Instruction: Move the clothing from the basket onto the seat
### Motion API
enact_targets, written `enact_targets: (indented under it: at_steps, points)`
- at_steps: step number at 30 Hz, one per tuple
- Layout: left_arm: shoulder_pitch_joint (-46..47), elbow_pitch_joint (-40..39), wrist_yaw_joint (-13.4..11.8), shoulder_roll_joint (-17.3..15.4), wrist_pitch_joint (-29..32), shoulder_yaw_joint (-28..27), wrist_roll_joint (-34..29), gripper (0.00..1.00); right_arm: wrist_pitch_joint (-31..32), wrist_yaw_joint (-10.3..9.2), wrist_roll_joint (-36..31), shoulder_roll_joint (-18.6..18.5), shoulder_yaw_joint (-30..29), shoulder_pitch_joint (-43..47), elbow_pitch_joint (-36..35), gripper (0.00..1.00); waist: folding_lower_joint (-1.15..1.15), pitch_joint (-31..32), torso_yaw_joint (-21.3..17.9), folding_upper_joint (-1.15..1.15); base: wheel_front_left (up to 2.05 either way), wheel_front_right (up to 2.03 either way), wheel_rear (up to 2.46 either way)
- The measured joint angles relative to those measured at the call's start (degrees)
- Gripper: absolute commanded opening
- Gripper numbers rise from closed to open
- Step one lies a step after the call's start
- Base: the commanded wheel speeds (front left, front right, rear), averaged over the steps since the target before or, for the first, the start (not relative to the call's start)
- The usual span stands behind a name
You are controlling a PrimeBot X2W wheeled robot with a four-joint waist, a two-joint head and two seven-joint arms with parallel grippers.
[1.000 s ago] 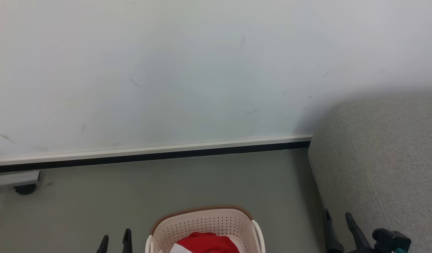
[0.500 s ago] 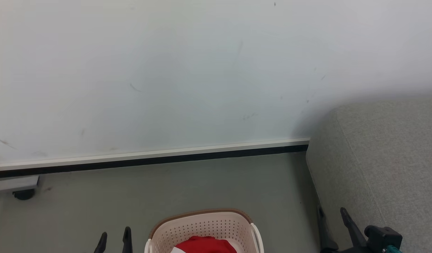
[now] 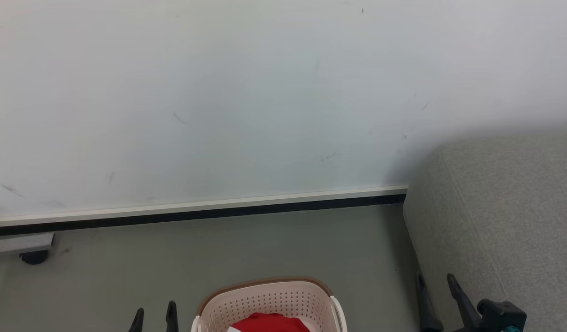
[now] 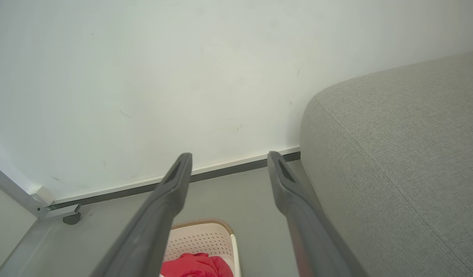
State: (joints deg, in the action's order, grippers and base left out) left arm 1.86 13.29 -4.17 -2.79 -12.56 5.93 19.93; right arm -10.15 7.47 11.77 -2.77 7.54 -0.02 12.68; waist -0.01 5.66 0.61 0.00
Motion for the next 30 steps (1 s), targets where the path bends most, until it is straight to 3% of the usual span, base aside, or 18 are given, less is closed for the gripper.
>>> enact_targets:
  at_steps: [30]
  points:
    - [-0.97, -3.56, -2.48, -0.49, 1.42, 2.09, -0.04, 1.0, -0.74, 0.01, 0.29, 0.0, 0.76, -0.46, 0.96, 1.0, 0.01, -0.84, -0.02, 0.0, 0.0, 0.0, 0.0]
